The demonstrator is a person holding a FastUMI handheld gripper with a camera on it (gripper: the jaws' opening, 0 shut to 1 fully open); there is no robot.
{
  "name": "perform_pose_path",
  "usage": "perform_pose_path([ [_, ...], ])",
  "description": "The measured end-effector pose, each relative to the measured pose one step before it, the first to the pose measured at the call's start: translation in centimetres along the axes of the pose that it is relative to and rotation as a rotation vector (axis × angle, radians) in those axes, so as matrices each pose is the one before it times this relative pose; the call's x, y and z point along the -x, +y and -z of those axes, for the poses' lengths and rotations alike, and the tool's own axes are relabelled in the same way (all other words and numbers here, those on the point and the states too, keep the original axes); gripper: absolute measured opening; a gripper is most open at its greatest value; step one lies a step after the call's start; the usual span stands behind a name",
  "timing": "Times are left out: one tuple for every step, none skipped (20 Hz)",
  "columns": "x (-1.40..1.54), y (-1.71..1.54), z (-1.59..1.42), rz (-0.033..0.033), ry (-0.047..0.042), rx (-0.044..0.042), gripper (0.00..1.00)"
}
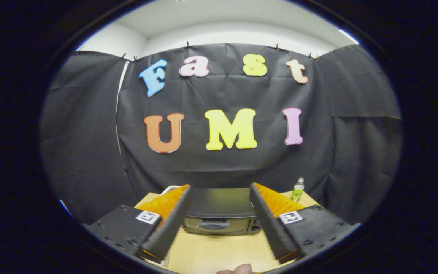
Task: Open the toaster oven, put the food inside, and close the toaster oven door.
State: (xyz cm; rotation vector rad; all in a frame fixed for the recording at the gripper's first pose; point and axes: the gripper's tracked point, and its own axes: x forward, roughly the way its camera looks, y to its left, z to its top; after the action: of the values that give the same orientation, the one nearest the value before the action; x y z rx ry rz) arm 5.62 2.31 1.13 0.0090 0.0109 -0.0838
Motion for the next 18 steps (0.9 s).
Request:
perform_pose_path([
  [0.933, -0.028, -0.707, 0.00413, -0.01972, -0.00535, 0.83],
  [1.066, 0.218, -0.290, -0.00564, -0.00976, 0.00035, 0.86],
  [0.627, 0.009, 0.201, -0.00354, 0.00455, 0.00053, 0.88],
  [0.803, 0.064, 0.308, -0.00211, 0.00586, -0.01053, 0.91],
  [0.916, 0.164, -0.005, -0.00188, -0.00004, -0.01503, 0.94],
  [0.920, -0.141, -0.094, 0.00674, -0.00639, -0.00788, 0.96],
  [0.747, -0.233, -0.366, 0.01048, -0.01465, -0.00638, 0.99],
  [0.541, -0.103, -0.441, 0.00570, -0.02090, -0.00050, 1.00],
  [0.464, -0.052, -0.257, 0.00280, -0.00966, 0.00804, 1.00],
  [0.297, 0.100, -0.035, -0.00438, -0.00457, 0.00681, 1.00],
  [0.224, 0.096, 0.038, -0.00136, 0.00063, 0.00406, 1.00],
  [0.018, 0.158, 0.039, -0.00436, 0.00074, 0.00124, 1.00],
  [0.066, 0.069, -0.059, -0.00201, -0.00050, 0.00265, 1.00],
  [0.104, 0.027, -0.120, -0.00026, -0.00213, 0.00179, 1.00],
  [-0.012, -0.081, -0.198, 0.00345, -0.00379, 0.00413, 1.00],
  [0.088, 0.035, -0.038, 0.00391, -0.00124, 0.00360, 1.00],
  [-0.052, 0.129, -0.117, -0.00052, -0.00208, 0.00155, 1.00],
  [-0.015, 0.058, 0.027, 0.00119, 0.00141, 0.00111, 1.00],
])
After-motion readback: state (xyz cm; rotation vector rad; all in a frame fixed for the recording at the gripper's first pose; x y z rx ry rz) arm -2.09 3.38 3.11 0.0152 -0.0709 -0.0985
